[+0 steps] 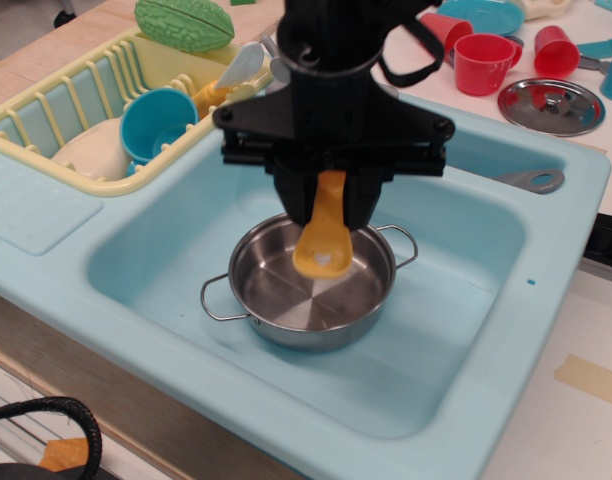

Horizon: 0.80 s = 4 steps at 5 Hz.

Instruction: Put brush into pot or pan

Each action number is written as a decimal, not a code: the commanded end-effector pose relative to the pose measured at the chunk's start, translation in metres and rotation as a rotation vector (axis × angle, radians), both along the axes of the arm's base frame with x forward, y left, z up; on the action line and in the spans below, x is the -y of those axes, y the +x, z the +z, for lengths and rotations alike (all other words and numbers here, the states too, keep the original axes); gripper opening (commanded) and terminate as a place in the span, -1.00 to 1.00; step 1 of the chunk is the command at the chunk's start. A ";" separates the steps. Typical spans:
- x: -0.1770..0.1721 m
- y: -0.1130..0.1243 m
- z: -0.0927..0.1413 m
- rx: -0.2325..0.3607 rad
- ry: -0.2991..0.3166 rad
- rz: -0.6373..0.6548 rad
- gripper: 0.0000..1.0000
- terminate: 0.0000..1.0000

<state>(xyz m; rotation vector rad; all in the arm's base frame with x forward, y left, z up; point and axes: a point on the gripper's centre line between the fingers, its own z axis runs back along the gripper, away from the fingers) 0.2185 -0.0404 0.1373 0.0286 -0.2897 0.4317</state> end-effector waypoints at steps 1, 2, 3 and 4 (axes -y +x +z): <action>-0.002 0.000 -0.007 0.032 -0.027 0.006 1.00 -1.00; -0.002 0.000 -0.007 0.032 -0.027 0.006 1.00 -1.00; -0.002 0.000 -0.007 0.032 -0.027 0.006 1.00 -1.00; -0.002 0.000 -0.007 0.032 -0.027 0.006 1.00 1.00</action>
